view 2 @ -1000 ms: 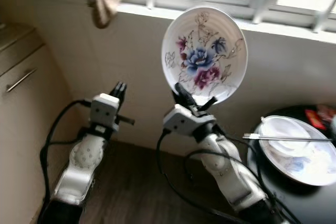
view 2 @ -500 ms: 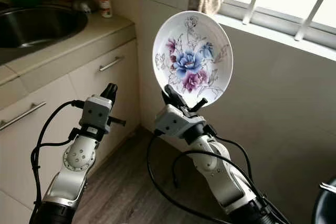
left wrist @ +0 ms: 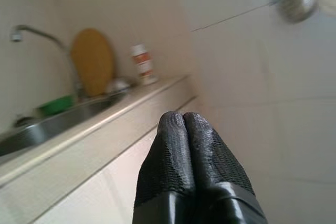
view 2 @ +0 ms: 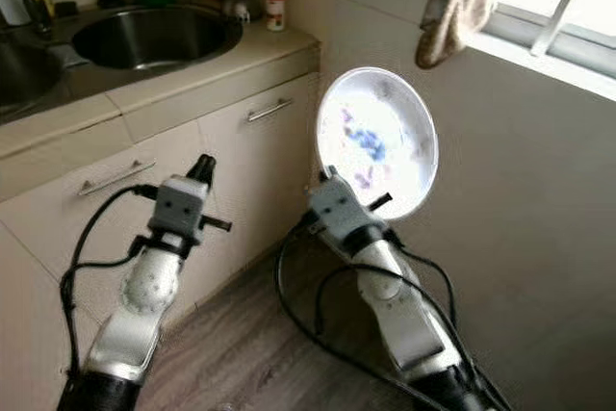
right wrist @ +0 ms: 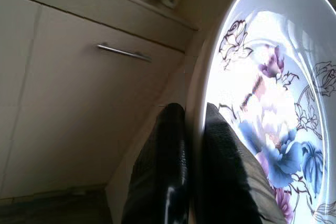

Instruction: Kitchen organization

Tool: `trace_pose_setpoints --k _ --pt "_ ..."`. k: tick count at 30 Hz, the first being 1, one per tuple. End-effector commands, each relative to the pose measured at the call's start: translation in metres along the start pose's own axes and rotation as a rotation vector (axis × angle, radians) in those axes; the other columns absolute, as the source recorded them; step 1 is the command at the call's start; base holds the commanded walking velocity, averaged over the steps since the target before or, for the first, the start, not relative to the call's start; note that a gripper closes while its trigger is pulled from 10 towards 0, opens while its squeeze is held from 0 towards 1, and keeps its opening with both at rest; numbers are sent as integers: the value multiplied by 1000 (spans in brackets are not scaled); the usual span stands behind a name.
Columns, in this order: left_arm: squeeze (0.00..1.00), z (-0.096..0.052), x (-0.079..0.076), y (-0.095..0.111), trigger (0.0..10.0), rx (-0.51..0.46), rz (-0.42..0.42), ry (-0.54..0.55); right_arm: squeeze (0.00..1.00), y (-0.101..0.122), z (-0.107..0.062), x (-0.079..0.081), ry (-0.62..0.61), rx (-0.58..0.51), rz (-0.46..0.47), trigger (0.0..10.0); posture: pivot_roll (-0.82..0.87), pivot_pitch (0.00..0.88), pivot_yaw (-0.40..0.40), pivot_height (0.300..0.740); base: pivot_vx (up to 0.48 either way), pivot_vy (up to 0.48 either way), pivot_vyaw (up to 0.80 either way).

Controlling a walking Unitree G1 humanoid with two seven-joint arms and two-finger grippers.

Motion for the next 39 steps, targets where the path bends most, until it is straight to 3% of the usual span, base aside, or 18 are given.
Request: trace_pose_setpoints --k 1,6,8,11,14,32,39 --pt "0 1 5 2 10000 -11 20 6 0 9 4 -6 -35 -35 33 10000 -34 0 -88 740 0 0 0" --pt "0 1 5 2 10000 -9 22 6 0 3 -1 -6 -9 -13 98 10000 -33 0 -89 740 0 0 0" --pt "0 1 5 2 10000 -8 23 5 0 -4 -5 -3 57 45 185 10000 -32 0 -89 740 0 0 0" --pt "0 1 5 2 10000 -9 22 5 0 -3 -7 -9 53 37 255 10000 -32 0 -88 740 0 0 0" --pt "0 1 5 2 10000 -10 19 4 0 0 -7 -13 34 9 257 10000 -33 0 -87 740 0 0 0" --pt "0 3 13 13 10000 -64 -33 31 0 25 -6 -1 93 -127 149 10000 -29 0 -85 740 71 0 0" --pt "0 2 13 13 10000 -68 -36 37 0 28 -5 5 120 -144 128 10000 -26 0 -88 740 259 0 756"
Point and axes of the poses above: a point about 5 cm out from each wrist's last joint towards the gripper, its own z axis pointing out of the wrist towards the gripper, its own y axis along the axis of the wrist's last joint, x = y × z, the point moved 4 cm from there along z, pointing out of the wrist towards the gripper, and after that the axes turned 14 degrees about z, right-handed, at the moved point
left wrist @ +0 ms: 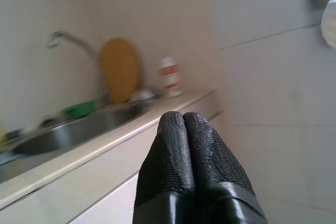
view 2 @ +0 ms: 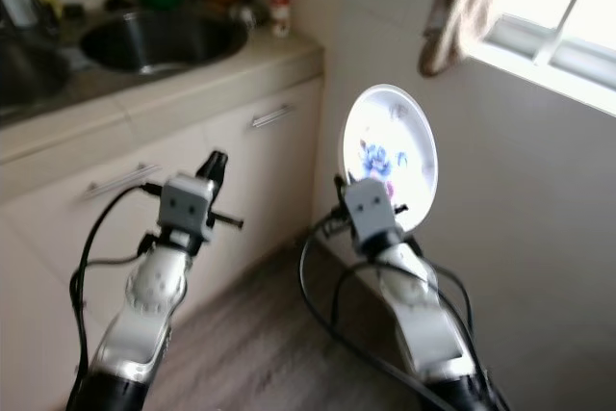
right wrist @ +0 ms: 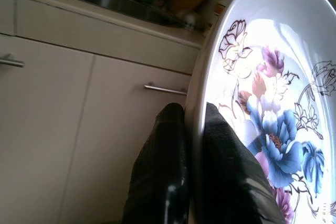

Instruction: Kitchen organization

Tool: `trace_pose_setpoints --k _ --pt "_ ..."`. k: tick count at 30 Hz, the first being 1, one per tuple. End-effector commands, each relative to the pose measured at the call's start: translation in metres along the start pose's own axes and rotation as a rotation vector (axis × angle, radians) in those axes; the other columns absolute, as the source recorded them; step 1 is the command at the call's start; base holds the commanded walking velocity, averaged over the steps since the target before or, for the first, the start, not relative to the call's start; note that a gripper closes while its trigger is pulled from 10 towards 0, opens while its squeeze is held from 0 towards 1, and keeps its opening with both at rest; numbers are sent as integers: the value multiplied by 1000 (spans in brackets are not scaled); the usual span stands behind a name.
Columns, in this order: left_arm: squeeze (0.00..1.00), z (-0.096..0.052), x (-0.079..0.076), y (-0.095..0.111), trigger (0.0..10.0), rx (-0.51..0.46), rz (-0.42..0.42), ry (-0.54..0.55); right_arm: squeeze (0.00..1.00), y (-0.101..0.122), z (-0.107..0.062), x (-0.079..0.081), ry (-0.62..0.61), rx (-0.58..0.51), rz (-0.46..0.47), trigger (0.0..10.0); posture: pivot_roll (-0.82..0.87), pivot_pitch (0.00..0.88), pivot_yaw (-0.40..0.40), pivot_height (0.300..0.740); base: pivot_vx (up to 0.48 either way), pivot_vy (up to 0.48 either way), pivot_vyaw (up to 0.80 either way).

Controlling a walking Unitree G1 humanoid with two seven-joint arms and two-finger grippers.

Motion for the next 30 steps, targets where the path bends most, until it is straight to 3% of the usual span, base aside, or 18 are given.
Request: trace_pose_setpoints --k 1,8,13,23,25,27,30 --pt "0 1 2 3 10000 -11 -5 10 0 20 4 7 31 -83 -34 10000 -26 0 -89 740 266 0 800" --pt "0 1 2 4 10000 -17 -7 14 0 22 5 8 33 -93 -40 10000 -27 0 -89 740 285 0 730" --pt "0 2 4 7 10000 -29 -2 24 0 27 7 6 22 -120 -41 10000 -27 0 -88 740 292 0 0" --pt "0 4 10 10 10000 -47 12 45 0 48 13 14 63 -215 -166 10000 -23 0 -90 740 291 0 0" --pt "0 4 10 11 10000 -48 13 46 0 48 13 16 73 -219 -172 10000 -23 0 -90 740 289 0 663" --pt "0 4 10 10 10000 -48 13 47 0 49 12 21 92 -231 -242 10000 -26 0 -89 740 292 0 800" --pt "0 5 9 10 10000 -48 11 46 0 49 12 22 98 -232 -222 10000 -26 0 -89 740 287 0 800"
Point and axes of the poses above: a point about 5 cm out from each wrist's last joint towards the gripper, its own z axis pointing out of the wrist towards the gripper, its own y axis along the axis of the wrist's last joint, x = y × z, the point moved 4 cm from there along z, pointing out of the wrist towards the gripper, and after that the axes turned 14 degrees about z, right-handed, at the moved point
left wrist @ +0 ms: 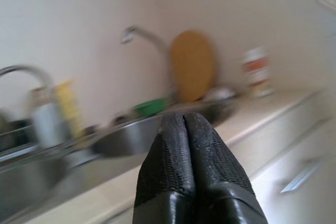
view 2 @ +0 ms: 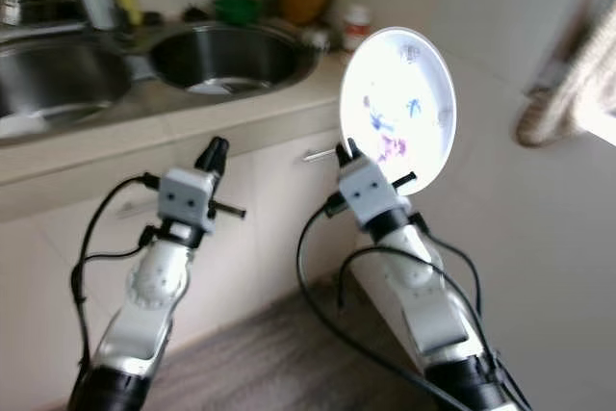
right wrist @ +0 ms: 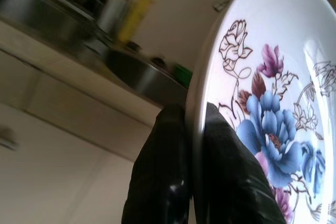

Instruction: Kitchen organization

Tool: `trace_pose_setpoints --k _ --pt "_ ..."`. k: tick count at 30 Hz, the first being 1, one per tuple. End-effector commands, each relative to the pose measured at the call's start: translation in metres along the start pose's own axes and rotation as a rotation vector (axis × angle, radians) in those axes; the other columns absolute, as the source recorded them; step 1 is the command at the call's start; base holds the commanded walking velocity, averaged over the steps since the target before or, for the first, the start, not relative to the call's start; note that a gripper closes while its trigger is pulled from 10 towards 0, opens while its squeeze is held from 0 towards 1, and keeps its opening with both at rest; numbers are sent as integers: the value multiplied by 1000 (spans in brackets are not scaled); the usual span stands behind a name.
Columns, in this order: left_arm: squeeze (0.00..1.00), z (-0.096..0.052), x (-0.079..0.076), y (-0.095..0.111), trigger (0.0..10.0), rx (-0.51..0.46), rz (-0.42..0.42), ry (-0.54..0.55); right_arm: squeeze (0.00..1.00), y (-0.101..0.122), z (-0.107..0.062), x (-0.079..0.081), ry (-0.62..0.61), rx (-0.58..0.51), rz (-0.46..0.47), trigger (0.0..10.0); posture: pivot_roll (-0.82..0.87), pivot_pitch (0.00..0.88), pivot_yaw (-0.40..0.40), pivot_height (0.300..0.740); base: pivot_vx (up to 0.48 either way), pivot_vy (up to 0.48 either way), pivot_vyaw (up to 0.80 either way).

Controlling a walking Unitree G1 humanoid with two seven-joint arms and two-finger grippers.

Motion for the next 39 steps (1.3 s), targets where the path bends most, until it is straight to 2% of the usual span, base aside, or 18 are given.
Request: trace_pose_setpoints --k 1,11,16,29,33,36,39 --pt "0 2 -7 8 10000 -25 -15 -13 0 7 -1 -9 -12 -31 -39 10000 -26 0 -89 740 281 0 800" --pt "0 2 -8 8 10000 -23 -16 -13 0 7 -2 -8 6 -39 -39 10000 -28 0 -91 740 269 0 781" --pt "0 2 -8 8 10000 -23 -16 -12 0 9 1 -10 3 -46 -30 10000 -27 0 -93 740 260 0 0" --pt "0 2 -7 9 10000 -27 -20 -6 0 16 5 -13 15 -76 -97 10000 -28 0 -92 740 266 0 0" --pt "0 3 -7 9 10000 -29 -20 -7 0 16 6 -11 26 -82 -148 10000 -28 0 -92 740 276 0 800" --pt "0 3 -7 9 10000 -29 -19 -7 0 15 7 -12 16 -77 -67 10000 -28 0 -92 740 277 0 800" --pt "0 3 -6 9 10000 -30 -19 -6 0 16 8 -11 16 -79 -101 10000 -26 0 -92 740 277 0 646"
Point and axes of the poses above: a point about 5 cm out from each wrist's last joint towards the gripper, its own z axis pointing out of the wrist towards the gripper, its own y axis along the axis of the wrist's last joint, x = y × z, the point moved 4 cm from there along z, pointing out of the wrist towards the gripper, and after that the axes turned 14 degrees about z, right-handed, at the moved point
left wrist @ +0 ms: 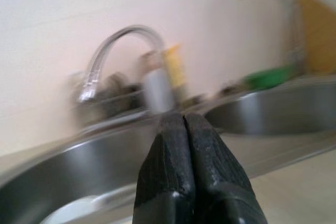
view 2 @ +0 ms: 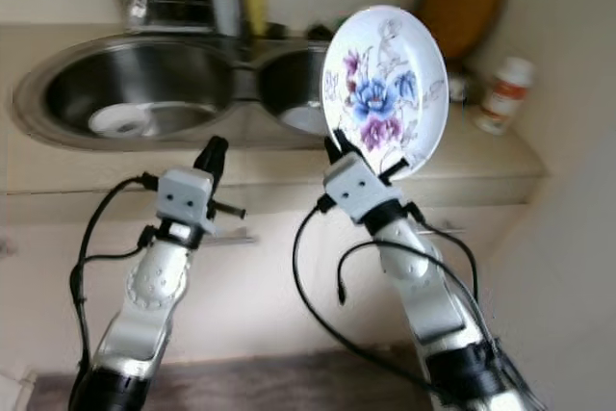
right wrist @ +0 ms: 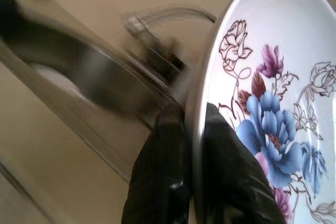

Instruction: Kitchen organization

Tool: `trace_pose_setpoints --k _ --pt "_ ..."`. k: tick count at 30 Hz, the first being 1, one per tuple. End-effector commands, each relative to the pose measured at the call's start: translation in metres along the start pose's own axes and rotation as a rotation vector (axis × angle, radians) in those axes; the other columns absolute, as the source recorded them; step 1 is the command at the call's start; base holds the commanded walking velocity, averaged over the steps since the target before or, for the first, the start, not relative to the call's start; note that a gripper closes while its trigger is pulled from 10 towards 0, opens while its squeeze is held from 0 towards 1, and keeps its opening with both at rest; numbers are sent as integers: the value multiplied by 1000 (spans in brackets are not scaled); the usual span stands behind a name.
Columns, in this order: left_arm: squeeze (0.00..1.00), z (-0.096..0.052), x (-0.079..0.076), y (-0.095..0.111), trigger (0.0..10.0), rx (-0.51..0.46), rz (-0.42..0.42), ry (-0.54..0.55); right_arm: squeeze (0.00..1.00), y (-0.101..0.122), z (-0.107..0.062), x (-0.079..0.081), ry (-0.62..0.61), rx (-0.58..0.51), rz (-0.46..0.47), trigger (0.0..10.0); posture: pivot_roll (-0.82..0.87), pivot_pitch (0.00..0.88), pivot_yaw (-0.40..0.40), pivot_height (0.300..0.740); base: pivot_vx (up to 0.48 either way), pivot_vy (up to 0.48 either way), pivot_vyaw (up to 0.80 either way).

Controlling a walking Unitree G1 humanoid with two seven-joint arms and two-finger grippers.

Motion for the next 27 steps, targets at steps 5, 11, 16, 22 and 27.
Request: trace_pose_setpoints --k 5,11,16,22,27 --pt "0 4 -9 11 10000 -38 -22 -15 0 2 -3 -14 -33 -8 -58 10000 -25 0 -93 740 265 0 800" --pt "0 3 -9 12 10000 -39 -22 -14 0 3 -3 -20 -56 -11 -17 10000 -25 0 -91 740 257 0 400" --pt "0 4 -9 12 10000 -40 -23 -14 0 3 -1 -24 -67 -12 -22 10000 -25 0 -92 740 253 0 0" --pt "0 4 -9 11 10000 -31 -15 -8 0 1 1 -34 -96 3 -23 10000 -21 0 -95 740 0 0 0" --pt "0 4 -10 11 10000 -34 -18 -11 0 -11 4 -44 -122 75 -10 10000 -20 0 -95 740 0 0 0"
Point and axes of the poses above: a point about 5 cm out from each wrist's last joint towards the gripper, its own z axis pointing out of the wrist towards the gripper, its own y axis along the axis of the wrist's last joint, x = y × z, the point moved 4 cm from there along z, pointing out of the wrist towards the gripper, and after that the axes turned 14 degrees about z, right-handed, at the moved point
